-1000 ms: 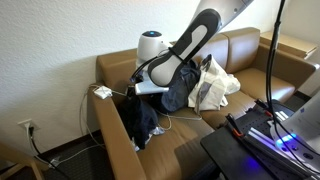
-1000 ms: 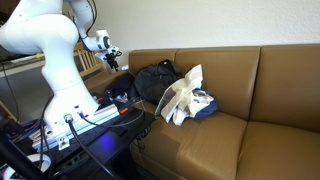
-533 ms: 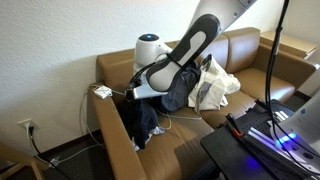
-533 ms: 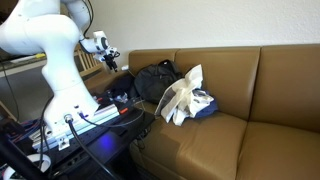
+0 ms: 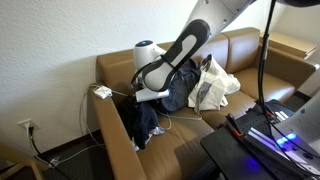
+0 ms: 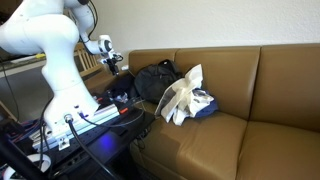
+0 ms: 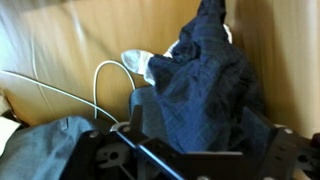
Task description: Place the black clothing on top of the clothing on the right
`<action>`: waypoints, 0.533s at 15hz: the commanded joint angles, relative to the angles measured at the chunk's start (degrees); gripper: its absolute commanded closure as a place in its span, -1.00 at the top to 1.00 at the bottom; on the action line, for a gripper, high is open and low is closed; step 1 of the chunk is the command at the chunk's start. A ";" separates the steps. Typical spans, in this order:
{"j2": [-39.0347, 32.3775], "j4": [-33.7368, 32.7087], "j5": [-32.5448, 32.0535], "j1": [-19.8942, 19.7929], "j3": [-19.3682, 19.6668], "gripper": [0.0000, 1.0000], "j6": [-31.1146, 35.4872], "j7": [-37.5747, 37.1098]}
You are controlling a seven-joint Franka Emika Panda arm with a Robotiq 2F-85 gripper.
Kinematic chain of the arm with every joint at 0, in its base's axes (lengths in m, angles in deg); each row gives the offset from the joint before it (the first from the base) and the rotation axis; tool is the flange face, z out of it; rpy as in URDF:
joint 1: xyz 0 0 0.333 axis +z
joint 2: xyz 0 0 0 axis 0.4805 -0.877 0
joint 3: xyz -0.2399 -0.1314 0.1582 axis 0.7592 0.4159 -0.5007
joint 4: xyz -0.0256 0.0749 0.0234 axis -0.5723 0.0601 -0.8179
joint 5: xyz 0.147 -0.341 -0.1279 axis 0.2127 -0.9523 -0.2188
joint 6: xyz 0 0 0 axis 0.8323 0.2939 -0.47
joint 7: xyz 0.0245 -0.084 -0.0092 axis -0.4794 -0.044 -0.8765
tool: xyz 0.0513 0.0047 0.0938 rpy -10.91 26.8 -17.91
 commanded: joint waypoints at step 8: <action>-2.96 -3.24 -1.87 2.59 2.24 1.00 9.43 -1.87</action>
